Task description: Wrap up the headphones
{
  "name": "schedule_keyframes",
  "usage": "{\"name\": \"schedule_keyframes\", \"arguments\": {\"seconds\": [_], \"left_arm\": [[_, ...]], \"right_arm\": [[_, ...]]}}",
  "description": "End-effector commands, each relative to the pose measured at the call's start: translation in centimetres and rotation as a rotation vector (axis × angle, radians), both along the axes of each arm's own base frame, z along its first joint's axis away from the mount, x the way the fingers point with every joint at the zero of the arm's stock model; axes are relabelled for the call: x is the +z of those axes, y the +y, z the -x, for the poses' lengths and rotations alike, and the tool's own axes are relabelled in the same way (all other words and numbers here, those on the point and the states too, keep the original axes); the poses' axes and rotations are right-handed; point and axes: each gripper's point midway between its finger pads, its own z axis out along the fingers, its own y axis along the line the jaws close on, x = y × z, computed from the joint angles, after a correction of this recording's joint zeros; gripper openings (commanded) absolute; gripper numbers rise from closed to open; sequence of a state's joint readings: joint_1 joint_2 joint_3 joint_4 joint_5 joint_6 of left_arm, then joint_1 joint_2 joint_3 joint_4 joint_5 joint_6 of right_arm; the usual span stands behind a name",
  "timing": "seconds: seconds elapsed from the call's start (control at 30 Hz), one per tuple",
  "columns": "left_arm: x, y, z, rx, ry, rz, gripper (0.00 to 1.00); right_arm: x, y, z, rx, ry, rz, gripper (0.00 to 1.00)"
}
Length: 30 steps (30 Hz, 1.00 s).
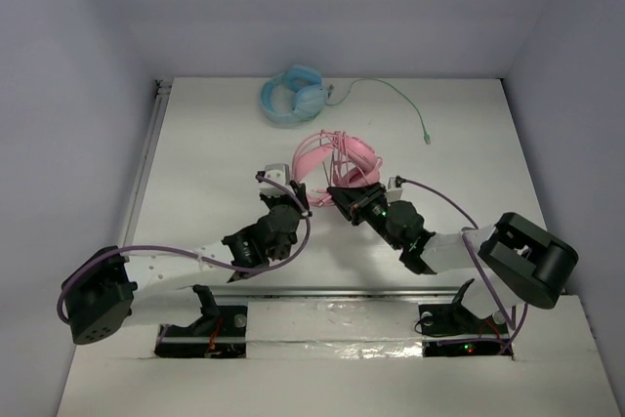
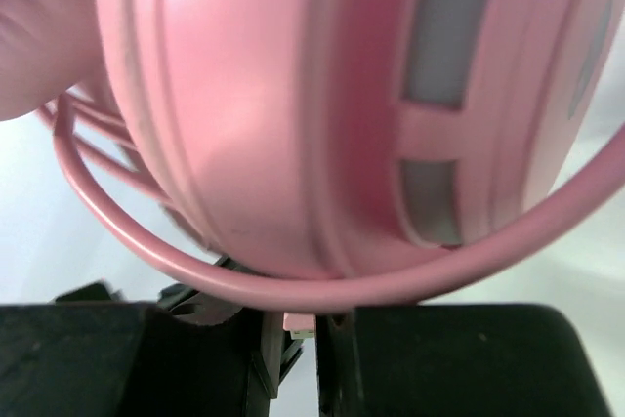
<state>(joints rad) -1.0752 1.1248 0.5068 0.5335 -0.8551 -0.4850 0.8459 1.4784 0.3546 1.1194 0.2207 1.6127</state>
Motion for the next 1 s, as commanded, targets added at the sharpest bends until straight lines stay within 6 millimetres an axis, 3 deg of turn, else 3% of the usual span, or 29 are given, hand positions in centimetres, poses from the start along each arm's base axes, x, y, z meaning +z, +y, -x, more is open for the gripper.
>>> {"name": "schedule_keyframes", "arguments": {"seconds": [0.0,0.27,0.6,0.73,0.93,0.97], "left_arm": [[4.4,-6.9,3.9,-0.318,-0.061,0.084,0.00],[3.6,-8.2,4.6,-0.369,-0.070,0.000,0.00],[2.9,-8.3,4.9,-0.375,-0.059,-0.012,0.00],[2.5,-8.0,4.7,-0.366,-0.060,-0.034,0.00],[1.9,-7.8,4.9,-0.386,-0.062,-0.083,0.00],[1.6,-7.8,5.0,-0.389,-0.058,-0.099,0.00]], "right_arm": [[3.9,-1.3,-2.3,-0.129,-0.046,-0.074,0.03],[4.0,-1.9,-2.1,-0.136,-0.020,-0.121,0.05],[6.5,-3.5,-1.8,-0.179,-0.029,-0.192,0.06],[6.1,-3.6,-2.1,-0.196,-0.008,-0.191,0.07],[4.1,-2.4,-2.8,-0.184,0.042,-0.108,0.12],[4.6,-2.0,-3.0,-0.177,0.035,-0.098,0.12]]}}
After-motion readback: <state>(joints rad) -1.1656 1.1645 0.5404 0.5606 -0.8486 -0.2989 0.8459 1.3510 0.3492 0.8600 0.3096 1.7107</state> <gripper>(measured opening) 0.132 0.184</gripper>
